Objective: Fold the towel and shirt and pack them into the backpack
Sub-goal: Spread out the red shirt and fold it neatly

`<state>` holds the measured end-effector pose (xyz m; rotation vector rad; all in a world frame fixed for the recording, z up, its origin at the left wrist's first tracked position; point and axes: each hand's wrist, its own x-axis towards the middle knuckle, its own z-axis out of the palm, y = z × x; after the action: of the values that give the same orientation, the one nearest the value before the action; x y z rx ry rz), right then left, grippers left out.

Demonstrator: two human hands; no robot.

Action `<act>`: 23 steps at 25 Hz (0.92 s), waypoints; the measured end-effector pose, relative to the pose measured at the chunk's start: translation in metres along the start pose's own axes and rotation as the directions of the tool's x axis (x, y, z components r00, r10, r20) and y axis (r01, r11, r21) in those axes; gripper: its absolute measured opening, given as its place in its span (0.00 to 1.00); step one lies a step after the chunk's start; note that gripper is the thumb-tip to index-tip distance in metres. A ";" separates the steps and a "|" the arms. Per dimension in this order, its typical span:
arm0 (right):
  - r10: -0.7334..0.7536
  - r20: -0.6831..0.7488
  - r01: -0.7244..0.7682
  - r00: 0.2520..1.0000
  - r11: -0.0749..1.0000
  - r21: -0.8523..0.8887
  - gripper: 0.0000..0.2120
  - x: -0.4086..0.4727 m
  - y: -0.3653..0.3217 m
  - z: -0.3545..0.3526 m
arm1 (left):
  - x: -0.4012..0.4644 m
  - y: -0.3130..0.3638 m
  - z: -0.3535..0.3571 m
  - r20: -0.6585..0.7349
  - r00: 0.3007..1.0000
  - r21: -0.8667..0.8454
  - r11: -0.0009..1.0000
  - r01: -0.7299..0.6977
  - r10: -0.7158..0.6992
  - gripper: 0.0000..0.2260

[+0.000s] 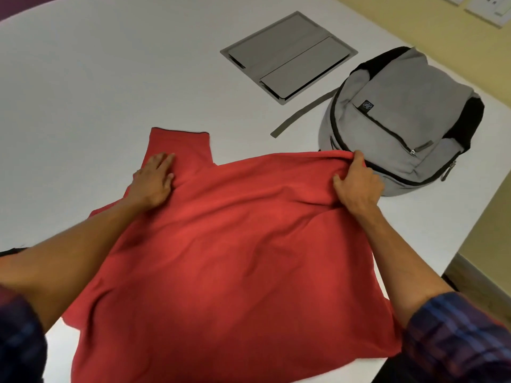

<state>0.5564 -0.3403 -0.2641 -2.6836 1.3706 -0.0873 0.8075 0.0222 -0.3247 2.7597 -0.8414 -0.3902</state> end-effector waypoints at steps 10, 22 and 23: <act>-0.144 -0.002 0.141 0.990 0.969 0.201 0.37 0.020 -0.011 0.000 | 0.045 -0.044 -0.023 0.105 0.941 0.097 0.945 0.311 -0.321 0.29; -0.424 0.169 0.442 0.890 0.893 -0.089 0.36 -0.107 0.043 0.067 | -0.154 -0.002 0.049 -0.218 0.974 0.096 0.991 0.089 -0.066 0.33; -0.404 0.195 0.424 0.894 0.903 -0.074 0.37 -0.117 0.052 0.070 | -0.166 -0.004 0.052 -0.209 0.975 0.095 0.990 0.104 -0.083 0.33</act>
<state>0.4535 -0.2692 -0.3403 -2.9512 0.7564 0.1911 0.6609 0.1130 -0.3439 2.8814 -0.7018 -0.0767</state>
